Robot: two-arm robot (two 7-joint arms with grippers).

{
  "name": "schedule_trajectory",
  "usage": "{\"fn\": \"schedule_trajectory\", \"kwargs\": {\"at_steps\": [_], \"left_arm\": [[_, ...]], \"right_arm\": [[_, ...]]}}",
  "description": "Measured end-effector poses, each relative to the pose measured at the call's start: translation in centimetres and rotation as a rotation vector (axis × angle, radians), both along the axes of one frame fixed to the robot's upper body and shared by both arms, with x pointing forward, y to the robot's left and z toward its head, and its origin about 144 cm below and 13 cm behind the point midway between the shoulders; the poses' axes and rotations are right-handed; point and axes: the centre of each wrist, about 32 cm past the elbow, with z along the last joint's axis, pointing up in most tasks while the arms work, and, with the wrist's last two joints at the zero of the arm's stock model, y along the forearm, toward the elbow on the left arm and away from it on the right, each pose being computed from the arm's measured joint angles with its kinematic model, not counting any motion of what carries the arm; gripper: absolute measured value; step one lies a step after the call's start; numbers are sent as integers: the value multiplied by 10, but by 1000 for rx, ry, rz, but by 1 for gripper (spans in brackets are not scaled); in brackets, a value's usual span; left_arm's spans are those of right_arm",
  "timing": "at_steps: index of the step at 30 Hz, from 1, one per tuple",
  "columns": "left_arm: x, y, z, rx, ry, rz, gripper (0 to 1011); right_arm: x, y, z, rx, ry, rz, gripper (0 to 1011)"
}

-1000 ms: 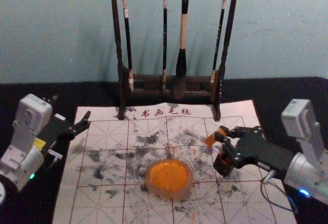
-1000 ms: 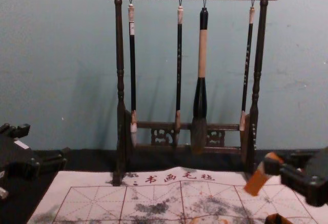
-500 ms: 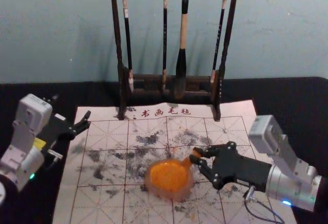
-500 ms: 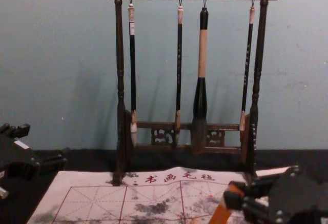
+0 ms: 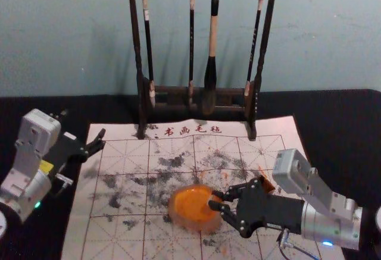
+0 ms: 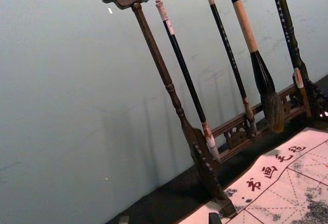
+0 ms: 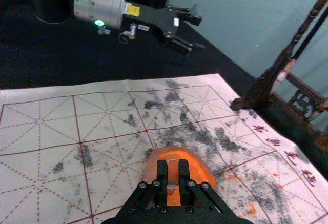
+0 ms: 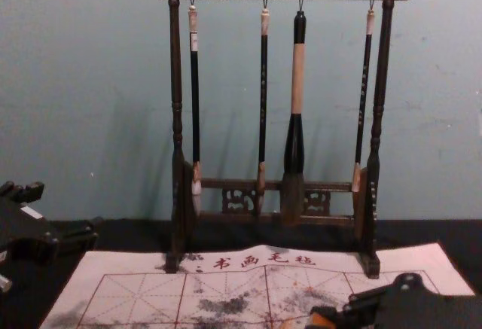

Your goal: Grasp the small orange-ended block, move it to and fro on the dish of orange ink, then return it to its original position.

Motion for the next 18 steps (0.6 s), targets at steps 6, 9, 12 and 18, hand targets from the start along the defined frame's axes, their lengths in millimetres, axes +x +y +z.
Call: {"fn": "schedule_trajectory", "kwargs": {"at_steps": [6,9,12,18], "left_arm": [[0,0,0,0,0,0,1001],[0,0,0,0,0,0,1001],[0,0,0,0,0,0,1001],[0,0,0,0,0,0,1001]], "right_arm": [[2,4,0,-19,5,26,91],[4,6,0,-35,6,36,91],[4,7,0,-41,9,41,91],[6,11,-1,-52,15,46,91]]}}
